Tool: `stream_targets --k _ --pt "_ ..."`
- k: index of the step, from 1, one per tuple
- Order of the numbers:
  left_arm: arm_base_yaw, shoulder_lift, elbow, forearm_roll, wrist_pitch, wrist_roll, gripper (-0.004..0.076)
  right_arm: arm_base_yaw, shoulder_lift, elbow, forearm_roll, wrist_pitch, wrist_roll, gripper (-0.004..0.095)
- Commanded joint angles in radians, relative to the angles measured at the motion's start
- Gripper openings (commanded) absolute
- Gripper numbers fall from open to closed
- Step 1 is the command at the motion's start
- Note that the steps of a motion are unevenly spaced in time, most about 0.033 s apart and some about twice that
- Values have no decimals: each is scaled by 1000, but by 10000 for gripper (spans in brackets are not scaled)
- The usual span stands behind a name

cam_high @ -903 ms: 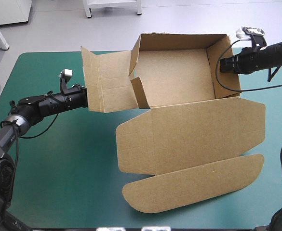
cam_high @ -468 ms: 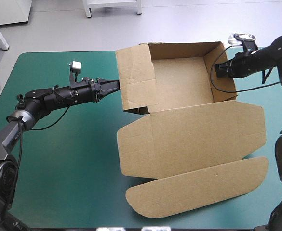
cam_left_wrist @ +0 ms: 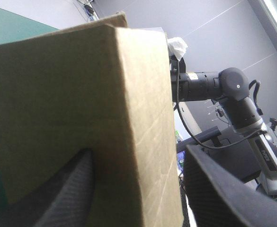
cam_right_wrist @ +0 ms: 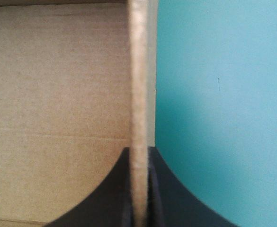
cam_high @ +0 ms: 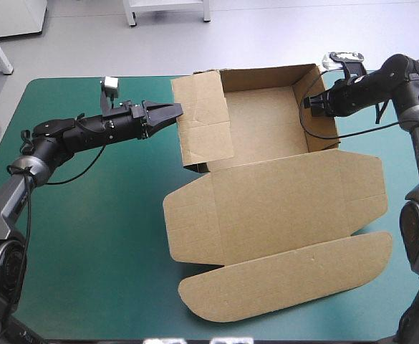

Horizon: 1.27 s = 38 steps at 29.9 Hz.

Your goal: Fold the box

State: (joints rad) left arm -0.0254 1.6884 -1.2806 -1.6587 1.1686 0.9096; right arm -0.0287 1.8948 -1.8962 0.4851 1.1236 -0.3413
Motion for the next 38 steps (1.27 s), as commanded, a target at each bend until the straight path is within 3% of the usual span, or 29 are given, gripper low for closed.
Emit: stream_targets --k 1,17,23,32,38 --pt "-31 -43 -55 1 6 -41 420 10 -57 -28 56 -35 41 -13" --pt "-174 -43 -292 761 -144 -478 425 151 -57 -28 -127 -87 232 -6" --pt "-233 -42 -363 1025 -201 -640 424 177 -57 -28 -126 -81 284 -1" --pt "-286 -8 -457 1334 -169 -829 417 206 -57 -32 -109 -76 302 1" --pt "-316 39 -541 1461 -111 -893 361 225 -57 -32 -132 -85 322 1"
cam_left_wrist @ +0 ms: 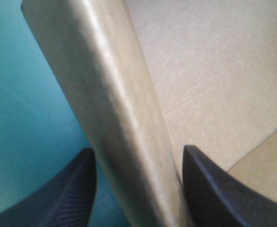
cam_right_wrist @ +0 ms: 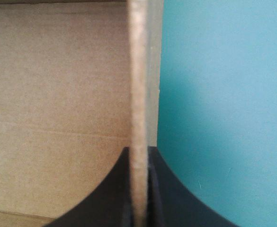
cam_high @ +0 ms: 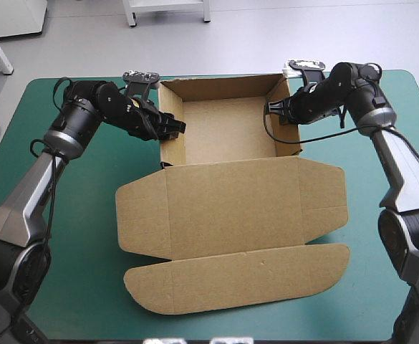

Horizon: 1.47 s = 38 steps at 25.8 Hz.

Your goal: Fold the box

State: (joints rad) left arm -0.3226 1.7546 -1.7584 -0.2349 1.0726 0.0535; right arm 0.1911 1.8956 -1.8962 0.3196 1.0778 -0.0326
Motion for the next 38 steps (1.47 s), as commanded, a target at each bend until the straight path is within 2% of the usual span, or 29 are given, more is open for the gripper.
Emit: stream_targets --k 1,7,12,13,18,22,33,38 --pt "-27 -19 -76 53 -13 -45 339 9 -58 -32 25 -39 21 1" --pt "-93 30 -108 235 -5 -88 193 38 -58 -32 -55 -39 55 2" --pt "-140 77 -108 374 39 -128 5 79 -58 -32 -131 -35 65 1" --pt "-142 82 -108 372 41 -128 -8 87 -58 -32 -145 -35 68 1" --pt "-142 95 -108 358 25 -128 -8 112 -58 -32 -204 -33 91 1" --pt "-142 99 -108 358 17 -128 -8 112 -58 -32 -237 13 105 1" --pt "-142 185 -104 339 0 -124 -8 112 53 -32 -238 115 97 1" --pt "-127 238 -104 320 -19 -124 -8 112 75 -32 -240 108 77 1"
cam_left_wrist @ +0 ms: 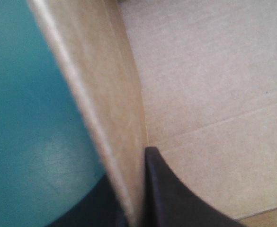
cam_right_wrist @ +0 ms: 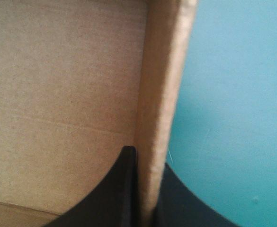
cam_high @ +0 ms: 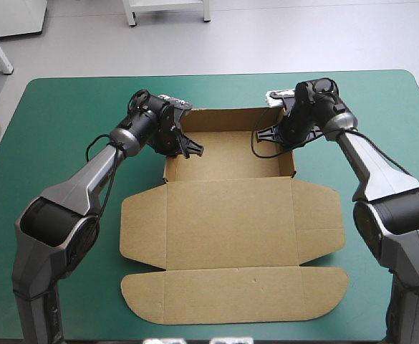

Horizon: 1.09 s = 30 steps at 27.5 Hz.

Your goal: Fold the box

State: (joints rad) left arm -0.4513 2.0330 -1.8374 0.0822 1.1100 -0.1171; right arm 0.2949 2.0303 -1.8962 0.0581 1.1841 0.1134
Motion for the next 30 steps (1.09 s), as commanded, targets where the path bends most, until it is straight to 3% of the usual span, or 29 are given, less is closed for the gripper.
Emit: stream_targets --k 1,12,15,19,22,30 --pt "9 -38 -25 -17 -66 53 -9 9 -60 -32 22 -3 -71 1" --pt "29 -30 -29 -39 -91 53 6 9 -44 -45 26 -17 -77 25" --pt "29 -30 -43 -56 -89 53 100 9 -44 -67 26 -11 -77 112" --pt "29 -30 -81 -66 -65 70 375 9 -45 -116 26 10 -77 323" --pt "29 -30 -116 -66 -47 79 522 9 -45 -151 26 31 -76 424" --pt "29 -65 -142 -71 -28 85 531 9 -54 -170 27 62 -76 504"
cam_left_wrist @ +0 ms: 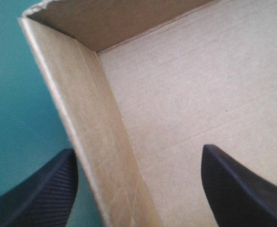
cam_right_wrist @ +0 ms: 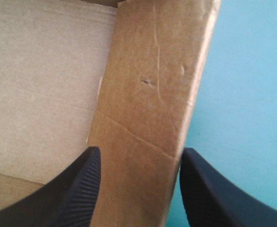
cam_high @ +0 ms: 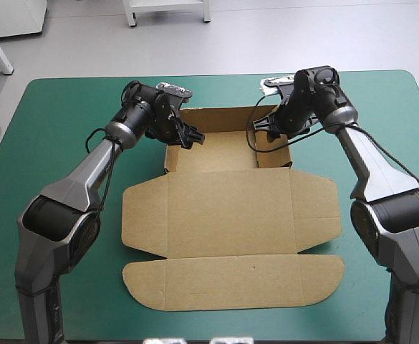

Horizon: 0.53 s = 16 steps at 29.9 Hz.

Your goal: Fold the box

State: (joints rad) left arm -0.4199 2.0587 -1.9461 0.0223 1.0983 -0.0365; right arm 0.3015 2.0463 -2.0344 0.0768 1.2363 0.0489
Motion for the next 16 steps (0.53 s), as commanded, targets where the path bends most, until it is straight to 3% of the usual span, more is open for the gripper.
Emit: stream_targets --k 1,7,11,16 --pt "-3 -103 -33 -4 -17 7 531 2 -77 -32 6 10 -11 504" --pt "-3 -218 -33 48 -31 14 531 2 -148 -32 -77 10 -10 503" --pt "-3 -300 -31 44 37 37 502 2 -221 -30 -77 10 -10 497" --pt "-4 -470 76 44 48 42 477 2 -331 -30 -60 10 -2 490"
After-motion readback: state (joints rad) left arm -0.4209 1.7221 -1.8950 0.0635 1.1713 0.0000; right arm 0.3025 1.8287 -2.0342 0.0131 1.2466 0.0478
